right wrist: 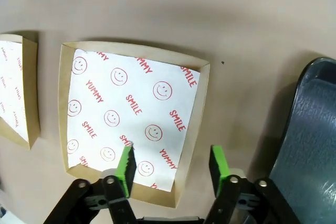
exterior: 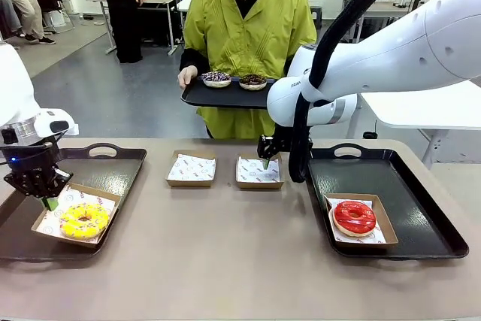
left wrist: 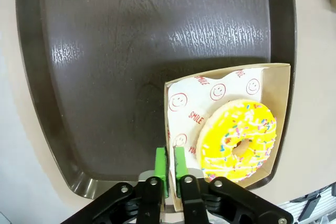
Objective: Individually package the donuts and arrange them on the tray.
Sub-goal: Place the picked Paper togo box on the Handle tray while simultaneously picking up another Paper togo box from the table with the other hand.
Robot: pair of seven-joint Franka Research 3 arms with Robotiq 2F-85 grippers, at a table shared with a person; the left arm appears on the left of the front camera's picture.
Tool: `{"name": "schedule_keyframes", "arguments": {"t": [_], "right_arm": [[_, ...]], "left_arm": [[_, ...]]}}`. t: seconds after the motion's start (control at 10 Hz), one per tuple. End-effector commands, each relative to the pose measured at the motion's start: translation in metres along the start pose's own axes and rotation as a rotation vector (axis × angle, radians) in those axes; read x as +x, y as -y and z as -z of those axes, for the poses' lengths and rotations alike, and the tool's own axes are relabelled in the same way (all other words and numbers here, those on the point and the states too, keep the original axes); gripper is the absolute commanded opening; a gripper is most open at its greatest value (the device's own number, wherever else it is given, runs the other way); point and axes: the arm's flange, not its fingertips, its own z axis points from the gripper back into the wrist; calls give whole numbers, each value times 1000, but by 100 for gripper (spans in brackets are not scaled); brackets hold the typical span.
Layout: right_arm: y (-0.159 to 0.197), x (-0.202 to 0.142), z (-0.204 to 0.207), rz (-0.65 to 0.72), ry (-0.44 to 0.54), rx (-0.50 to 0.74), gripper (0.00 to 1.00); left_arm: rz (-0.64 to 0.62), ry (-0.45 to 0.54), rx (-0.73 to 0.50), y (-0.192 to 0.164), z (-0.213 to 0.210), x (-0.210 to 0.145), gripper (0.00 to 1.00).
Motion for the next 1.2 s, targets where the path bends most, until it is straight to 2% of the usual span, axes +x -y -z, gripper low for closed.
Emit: {"name": "schedule_keyframes", "arguments": {"t": [0.0,0.2,0.3,0.5,0.9,1.1], "right_arm": [[1,5,2,-20,8,3,0],[2,5,2,-13,9,5,0],[3,6,2,-4,10,7,2],[5,6,3,16,10,3,0],[5,5,2,34,17,-5,0],[-3,-3,-20,38,11,-1,0]], "left_arm": [[15,18,-36,-2,-4,3,100],[19,22,-40,-3,-6,1,100],[25,24,-49,-2,-8,0,81],[47,30,-82,-2,-13,-2,100],[62,31,-110,-1,-15,-4,100],[59,34,-127,-4,-20,-8,100]]}}
